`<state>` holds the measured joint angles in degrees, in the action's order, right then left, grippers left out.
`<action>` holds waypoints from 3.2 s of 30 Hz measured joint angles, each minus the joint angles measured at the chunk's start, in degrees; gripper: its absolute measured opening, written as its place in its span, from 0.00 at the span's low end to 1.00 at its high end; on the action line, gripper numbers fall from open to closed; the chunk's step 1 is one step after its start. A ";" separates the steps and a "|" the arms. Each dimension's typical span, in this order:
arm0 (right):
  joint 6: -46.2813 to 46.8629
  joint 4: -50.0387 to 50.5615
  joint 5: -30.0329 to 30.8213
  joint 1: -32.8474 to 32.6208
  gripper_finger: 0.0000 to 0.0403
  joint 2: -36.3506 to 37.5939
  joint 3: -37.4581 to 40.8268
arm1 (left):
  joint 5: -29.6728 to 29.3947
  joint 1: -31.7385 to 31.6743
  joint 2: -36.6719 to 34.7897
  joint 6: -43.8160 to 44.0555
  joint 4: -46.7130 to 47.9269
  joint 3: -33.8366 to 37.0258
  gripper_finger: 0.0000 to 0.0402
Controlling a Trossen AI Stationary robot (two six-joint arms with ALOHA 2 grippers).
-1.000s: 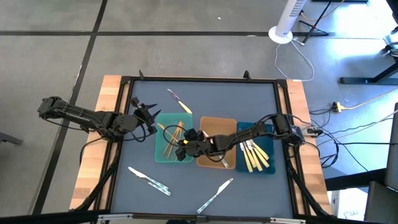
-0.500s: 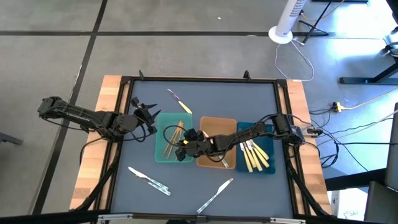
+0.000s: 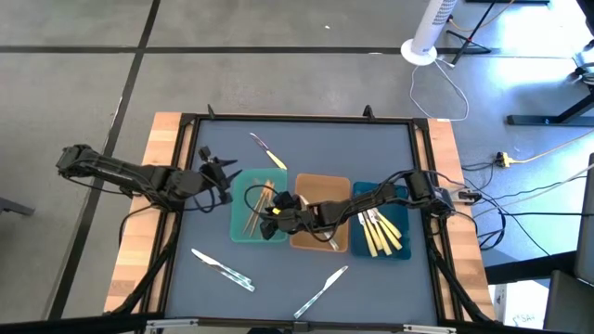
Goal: Sort silverware by color (type)
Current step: Put the yellow knife into the blue bin
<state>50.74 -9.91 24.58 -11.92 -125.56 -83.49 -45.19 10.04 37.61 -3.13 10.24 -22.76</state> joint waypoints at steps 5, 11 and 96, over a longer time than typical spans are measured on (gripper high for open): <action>0.07 -0.06 -2.62 0.00 0.34 0.72 0.06 | 2.76 0.00 -2.48 0.03 0.00 0.00 0.35; 0.05 -0.22 -5.78 -0.04 0.34 1.54 0.03 | 2.95 -0.02 -6.38 0.05 0.02 0.00 0.35; -28.13 37.19 -29.67 30.39 0.34 -8.68 -28.51 | 8.20 -0.02 -32.46 4.51 12.07 -0.02 0.35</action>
<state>22.61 27.28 -5.09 18.47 -134.23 -112.01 -36.99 10.02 5.15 1.39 22.31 -22.79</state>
